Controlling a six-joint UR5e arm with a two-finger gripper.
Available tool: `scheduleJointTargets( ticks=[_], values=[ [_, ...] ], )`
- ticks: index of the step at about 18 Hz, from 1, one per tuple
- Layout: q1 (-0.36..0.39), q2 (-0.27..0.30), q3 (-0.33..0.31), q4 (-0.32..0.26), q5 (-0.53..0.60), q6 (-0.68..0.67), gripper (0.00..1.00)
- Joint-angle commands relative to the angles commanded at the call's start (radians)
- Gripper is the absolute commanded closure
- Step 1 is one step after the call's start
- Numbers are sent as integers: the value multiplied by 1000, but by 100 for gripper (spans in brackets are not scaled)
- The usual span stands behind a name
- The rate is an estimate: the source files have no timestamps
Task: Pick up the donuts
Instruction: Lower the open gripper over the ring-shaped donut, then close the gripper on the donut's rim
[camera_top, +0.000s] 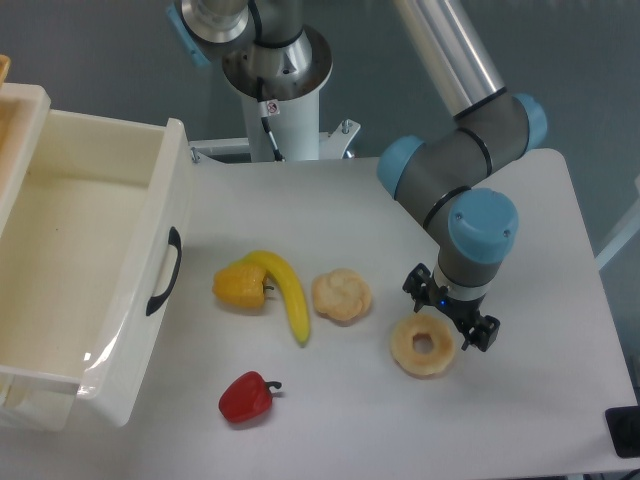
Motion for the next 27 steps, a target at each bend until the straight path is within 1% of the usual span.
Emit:
scheduleJointTargets(
  ticks=[5, 7, 14, 17, 21, 22, 23, 26, 27],
  values=[
    [3, -48, 35, 2, -2, 0, 0],
    [3, -60, 40, 8, -2, 0, 0],
    [2, -80, 38, 15, -2, -2, 0],
    [0, -84, 40, 28, -2, -3, 12],
    [-3, -91, 43, 29, -2, -37, 32],
    [-3, -91, 45, 29, -2, -37, 41],
    [-3, -92, 46, 29, -2, -37, 47],
    [-3, -91, 48, 29, -2, -35, 73],
    [-3, -92, 48, 29, -2, -35, 75]
  ],
)
